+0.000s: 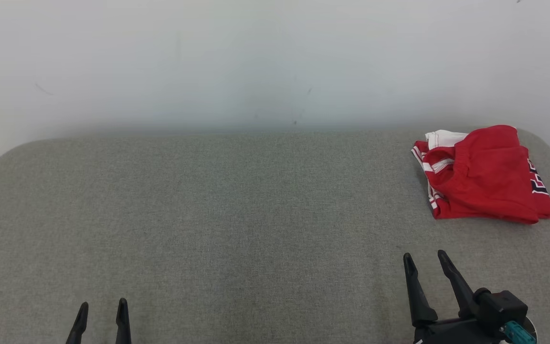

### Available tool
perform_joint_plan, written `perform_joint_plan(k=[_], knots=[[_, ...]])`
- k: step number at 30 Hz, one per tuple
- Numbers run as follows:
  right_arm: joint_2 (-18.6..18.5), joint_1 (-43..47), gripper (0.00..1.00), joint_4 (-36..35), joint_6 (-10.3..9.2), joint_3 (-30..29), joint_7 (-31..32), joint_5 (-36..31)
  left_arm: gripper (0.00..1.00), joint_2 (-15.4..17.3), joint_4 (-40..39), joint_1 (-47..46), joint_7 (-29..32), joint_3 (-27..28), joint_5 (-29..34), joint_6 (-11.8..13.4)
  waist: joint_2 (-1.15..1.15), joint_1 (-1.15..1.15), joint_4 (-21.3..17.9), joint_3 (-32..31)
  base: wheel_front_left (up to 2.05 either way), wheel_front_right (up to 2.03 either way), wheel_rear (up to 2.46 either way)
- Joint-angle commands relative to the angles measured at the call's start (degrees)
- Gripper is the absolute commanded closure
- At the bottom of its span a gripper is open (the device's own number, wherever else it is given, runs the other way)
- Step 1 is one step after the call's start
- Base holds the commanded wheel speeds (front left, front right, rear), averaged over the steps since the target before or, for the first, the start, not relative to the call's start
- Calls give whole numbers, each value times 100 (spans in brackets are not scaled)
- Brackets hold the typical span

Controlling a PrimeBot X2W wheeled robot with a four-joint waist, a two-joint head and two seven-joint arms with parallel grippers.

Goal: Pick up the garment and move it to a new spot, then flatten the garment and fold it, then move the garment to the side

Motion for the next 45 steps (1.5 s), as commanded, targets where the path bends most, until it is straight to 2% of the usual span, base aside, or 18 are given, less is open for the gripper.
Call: perform_joint_plan(k=[1, 9, 35, 36, 41, 45], knots=[[39, 70, 0, 25, -4, 69, 0, -73, 0, 1, 54, 77, -25, -16, -31, 12, 0, 0, 3, -19, 0, 0, 0], [136, 101, 0, 99, -4, 201, 31, -281, 0, 2, 217, 90, -25, -80, -106, -128, 0, 0, 0, -57, 0, 0, 0], [187, 88, 0, 107, -4, 85, 88, -401, 0, 1, 273, 66, -25, -47, -42, -181, 0, 0, -22, -36, 0, 0, 0], [179, 45, 100, 114, 0, 79, 94, -360, 100, -1, 263, 19, 0, -67, -54, -165, 0, 0, -22, -37, 0, 0, 0], [181, 181, 100, 353, 0, 74, 115, -329, 100, -33, 520, 53, 33, -83, -78, -162, 0, 0, -24, -35, 0, 0, 0], [166, 107, 100, 457, 0, -80, 265, 102, 100, -35, 670, -79, 90, -124, -518, -185, 0, 0, -29, -26, 0, 0, 0]])
